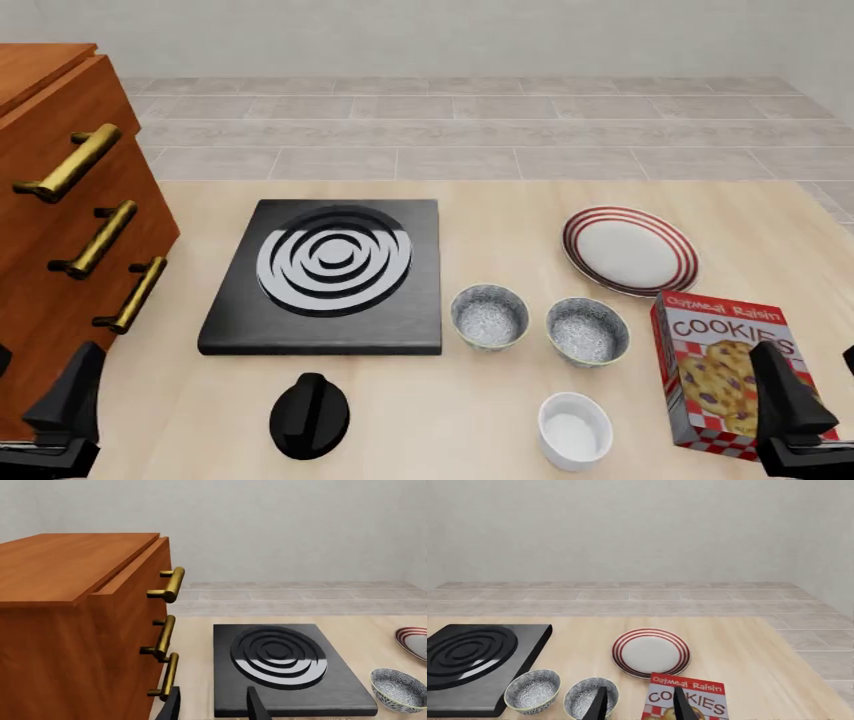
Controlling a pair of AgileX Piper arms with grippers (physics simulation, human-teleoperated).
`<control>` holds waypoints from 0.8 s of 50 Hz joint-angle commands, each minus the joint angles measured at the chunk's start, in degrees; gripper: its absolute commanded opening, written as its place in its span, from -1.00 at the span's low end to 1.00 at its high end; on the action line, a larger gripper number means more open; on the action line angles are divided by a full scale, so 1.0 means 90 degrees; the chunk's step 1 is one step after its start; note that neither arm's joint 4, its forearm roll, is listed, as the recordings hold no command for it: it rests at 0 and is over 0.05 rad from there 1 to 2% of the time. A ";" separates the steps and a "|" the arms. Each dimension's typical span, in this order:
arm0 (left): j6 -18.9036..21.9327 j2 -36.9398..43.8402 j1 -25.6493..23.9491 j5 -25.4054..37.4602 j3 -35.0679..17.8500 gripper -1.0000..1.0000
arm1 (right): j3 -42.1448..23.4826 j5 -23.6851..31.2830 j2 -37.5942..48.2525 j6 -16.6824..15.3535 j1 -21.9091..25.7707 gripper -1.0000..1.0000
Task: Pick the akita bowl from table center and place it on the plate.
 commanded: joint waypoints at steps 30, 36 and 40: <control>0.0405 0.0595 -0.0321 -0.0387 0.0001 1.00 | -0.2400 0.1667 0.0402 -0.0146 0.0260 1.00; 0.0395 0.0702 -0.0313 -0.0463 0.0002 1.00 | -0.2849 0.1684 0.1080 -0.0325 0.0736 1.00; 0.0378 0.0805 -0.0338 -0.0537 0.0002 1.00 | -0.2911 0.1553 0.1669 -0.0617 0.1127 1.00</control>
